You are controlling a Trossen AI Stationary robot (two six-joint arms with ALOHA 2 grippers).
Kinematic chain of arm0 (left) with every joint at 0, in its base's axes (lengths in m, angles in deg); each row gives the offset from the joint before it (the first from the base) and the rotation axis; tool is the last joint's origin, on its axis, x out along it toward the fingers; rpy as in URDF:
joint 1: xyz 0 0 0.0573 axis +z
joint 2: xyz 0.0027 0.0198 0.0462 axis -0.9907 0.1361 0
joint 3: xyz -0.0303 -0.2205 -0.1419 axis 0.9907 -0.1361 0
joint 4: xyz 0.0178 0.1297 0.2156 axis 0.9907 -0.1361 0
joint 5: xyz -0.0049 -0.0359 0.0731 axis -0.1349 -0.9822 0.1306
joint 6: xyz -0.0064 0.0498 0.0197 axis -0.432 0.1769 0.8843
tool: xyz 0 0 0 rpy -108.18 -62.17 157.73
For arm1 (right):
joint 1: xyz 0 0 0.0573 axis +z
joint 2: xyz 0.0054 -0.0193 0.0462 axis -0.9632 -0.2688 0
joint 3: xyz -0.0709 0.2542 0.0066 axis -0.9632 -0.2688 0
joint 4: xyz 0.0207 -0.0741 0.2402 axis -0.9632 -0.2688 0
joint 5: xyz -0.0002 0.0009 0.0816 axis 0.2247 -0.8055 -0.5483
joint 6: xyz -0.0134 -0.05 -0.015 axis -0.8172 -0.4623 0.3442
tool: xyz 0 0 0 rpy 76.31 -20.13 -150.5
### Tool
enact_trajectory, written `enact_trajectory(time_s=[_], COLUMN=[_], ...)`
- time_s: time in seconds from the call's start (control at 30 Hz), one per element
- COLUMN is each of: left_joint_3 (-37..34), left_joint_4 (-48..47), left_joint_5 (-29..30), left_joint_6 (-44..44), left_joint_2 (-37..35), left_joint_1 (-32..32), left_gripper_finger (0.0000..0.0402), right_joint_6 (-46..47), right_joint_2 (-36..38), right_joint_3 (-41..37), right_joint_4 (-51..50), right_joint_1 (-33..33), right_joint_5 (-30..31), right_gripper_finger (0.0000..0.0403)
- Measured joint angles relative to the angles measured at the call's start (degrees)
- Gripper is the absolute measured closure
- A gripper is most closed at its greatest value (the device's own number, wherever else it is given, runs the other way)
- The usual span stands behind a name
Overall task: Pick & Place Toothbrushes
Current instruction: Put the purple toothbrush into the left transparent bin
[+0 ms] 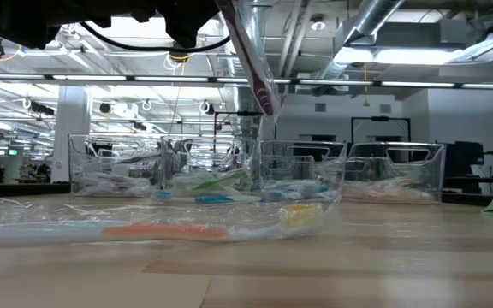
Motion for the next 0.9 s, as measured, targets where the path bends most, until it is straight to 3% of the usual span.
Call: enact_trajectory(time_s=[0.27,0.63,0.77,0.9], left_joint_3=[0.00,0.04,0.04,0.04], left_joint_4=[-0.02,-2.83,-2.94,-3.30], left_joint_5=[0.01,0.02,0.00,0.13], left_joint_6=[0.00,0.42,0.38,0.39], left_joint_2=[0.00,0.00,0.00,-0.31], left_joint_1=[0.00,-0.23,-0.22,-0.22], left_gripper_finger=[0.0178,0.0380,0.0387,0.0392], right_joint_6=[0.01,0.03,1.66,3.81], right_joint_2=[0.00,-0.03,-0.07,-0.07], right_joint_3=[0.00,0.00,0.00,0.02], right_joint_4=[-0.02,-0.15,-0.17,-0.44], right_joint_1=[0.24,0.22,0.24,0.28], right_joint_5=[0.00,-0.11,-0.23,-2.45], right_gripper_finger=[0.0403,0.0403,0.0396,0.0356])
